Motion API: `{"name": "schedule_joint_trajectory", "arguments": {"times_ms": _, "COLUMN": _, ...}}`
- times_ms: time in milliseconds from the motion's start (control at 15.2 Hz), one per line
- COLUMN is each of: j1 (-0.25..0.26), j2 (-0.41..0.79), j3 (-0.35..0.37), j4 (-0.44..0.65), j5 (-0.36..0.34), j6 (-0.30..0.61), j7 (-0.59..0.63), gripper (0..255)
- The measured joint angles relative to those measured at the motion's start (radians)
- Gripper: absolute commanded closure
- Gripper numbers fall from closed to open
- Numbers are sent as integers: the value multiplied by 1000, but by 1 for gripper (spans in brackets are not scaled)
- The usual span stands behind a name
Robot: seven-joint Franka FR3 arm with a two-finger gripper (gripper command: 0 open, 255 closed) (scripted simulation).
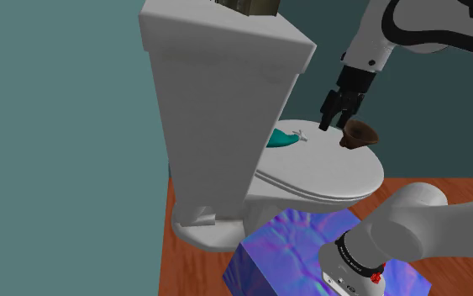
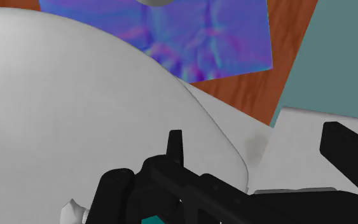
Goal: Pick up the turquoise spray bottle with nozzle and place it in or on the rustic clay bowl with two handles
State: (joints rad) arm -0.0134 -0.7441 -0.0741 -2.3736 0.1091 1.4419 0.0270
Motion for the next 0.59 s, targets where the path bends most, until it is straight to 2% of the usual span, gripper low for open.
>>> {"name": "schedule_joint_trajectory", "arguments": {"times_ms": 198, "j1": 9, "j2": 5, "j3": -30, "j4": -20, "j5": -30, "j6": 26, "j7": -73, "gripper": 0}}
{"name": "schedule_joint_trajectory", "arguments": {"times_ms": 594, "j1": 56, "j2": 68, "j3": -165, "j4": -92, "j5": -156, "j6": 181, "j7": -425, "gripper": 0}}
